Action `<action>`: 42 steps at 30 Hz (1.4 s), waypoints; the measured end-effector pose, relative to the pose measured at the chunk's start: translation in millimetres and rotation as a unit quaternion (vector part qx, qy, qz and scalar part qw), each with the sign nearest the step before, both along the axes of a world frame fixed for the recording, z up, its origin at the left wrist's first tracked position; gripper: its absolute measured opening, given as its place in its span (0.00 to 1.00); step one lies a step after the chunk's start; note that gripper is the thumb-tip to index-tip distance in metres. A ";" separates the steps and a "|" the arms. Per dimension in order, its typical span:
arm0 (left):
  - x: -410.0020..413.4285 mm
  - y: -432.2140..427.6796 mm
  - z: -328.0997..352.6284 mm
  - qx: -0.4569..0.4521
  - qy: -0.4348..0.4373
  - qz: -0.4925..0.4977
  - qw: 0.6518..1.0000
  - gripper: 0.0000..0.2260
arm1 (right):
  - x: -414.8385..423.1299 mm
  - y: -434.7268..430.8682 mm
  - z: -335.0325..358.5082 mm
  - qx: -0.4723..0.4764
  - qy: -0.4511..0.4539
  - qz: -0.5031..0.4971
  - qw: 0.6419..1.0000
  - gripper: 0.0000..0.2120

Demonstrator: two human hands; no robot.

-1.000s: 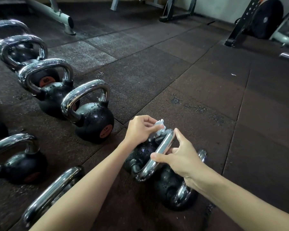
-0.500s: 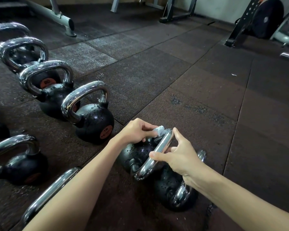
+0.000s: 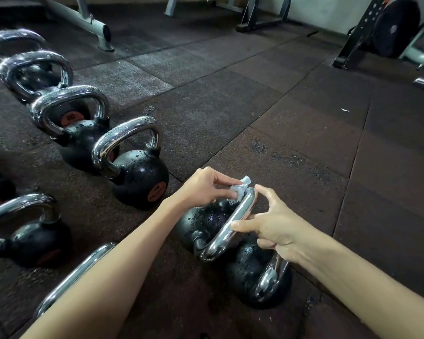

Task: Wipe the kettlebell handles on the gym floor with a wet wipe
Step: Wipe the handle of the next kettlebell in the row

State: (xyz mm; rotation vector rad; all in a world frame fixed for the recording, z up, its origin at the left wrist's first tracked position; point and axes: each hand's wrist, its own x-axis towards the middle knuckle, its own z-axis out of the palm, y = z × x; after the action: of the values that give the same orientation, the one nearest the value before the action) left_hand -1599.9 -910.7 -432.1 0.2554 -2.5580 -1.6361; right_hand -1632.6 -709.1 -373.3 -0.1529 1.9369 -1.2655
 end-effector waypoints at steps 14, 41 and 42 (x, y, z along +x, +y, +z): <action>-8.3 6.8 22.1 0.040 0.008 -0.010 0.999 0.12 | -3.4 -1.4 4.0 -0.011 0.006 0.007 1.000 0.47; 76.2 -4.6 21.2 0.038 0.005 0.005 0.999 0.15 | -3.9 -21.1 8.2 -0.005 0.022 -0.013 1.000 0.49; 81.3 -7.4 19.7 0.044 0.002 -0.005 0.999 0.15 | -5.1 -20.9 8.1 -0.002 0.022 -0.012 1.000 0.48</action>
State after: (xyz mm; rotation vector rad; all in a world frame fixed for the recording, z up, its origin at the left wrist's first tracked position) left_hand -1518.6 -918.1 -412.5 0.2469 -2.4910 -1.7546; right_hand -1637.6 -730.0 -365.1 -0.1606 1.9805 -1.2917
